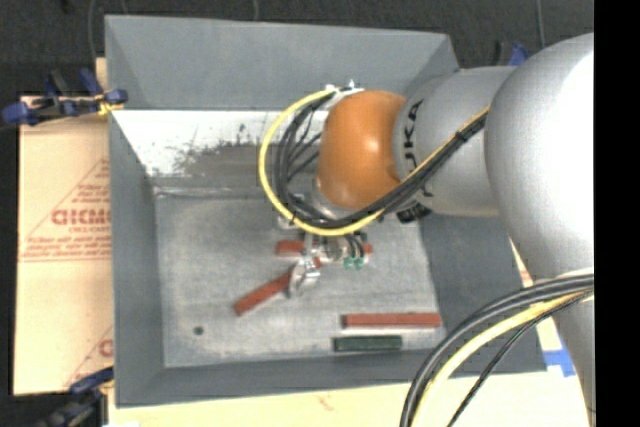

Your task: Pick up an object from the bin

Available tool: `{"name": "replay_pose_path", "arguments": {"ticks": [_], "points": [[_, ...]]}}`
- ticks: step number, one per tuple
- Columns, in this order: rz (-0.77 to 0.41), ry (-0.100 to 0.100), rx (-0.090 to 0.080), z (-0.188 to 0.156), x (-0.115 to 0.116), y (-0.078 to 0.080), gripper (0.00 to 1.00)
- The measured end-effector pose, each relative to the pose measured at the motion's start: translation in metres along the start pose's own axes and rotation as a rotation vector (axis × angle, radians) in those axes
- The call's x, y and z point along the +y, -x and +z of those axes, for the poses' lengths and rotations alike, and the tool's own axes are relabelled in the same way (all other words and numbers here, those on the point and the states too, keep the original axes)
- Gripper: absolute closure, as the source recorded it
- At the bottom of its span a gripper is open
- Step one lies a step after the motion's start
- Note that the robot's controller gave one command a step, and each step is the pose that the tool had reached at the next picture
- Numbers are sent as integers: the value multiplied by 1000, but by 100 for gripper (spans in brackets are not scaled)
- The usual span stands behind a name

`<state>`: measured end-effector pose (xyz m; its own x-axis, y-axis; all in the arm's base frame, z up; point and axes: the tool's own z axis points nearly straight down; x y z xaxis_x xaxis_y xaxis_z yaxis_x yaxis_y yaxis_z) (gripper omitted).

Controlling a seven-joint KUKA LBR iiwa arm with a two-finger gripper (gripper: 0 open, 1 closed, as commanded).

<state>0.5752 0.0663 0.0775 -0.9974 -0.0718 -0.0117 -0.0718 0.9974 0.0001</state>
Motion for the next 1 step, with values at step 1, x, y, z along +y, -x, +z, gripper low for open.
{"name": "replay_pose_path", "arguments": {"ticks": [1], "points": [[26, 0, 6, 0, 0, 2, 0]]}}
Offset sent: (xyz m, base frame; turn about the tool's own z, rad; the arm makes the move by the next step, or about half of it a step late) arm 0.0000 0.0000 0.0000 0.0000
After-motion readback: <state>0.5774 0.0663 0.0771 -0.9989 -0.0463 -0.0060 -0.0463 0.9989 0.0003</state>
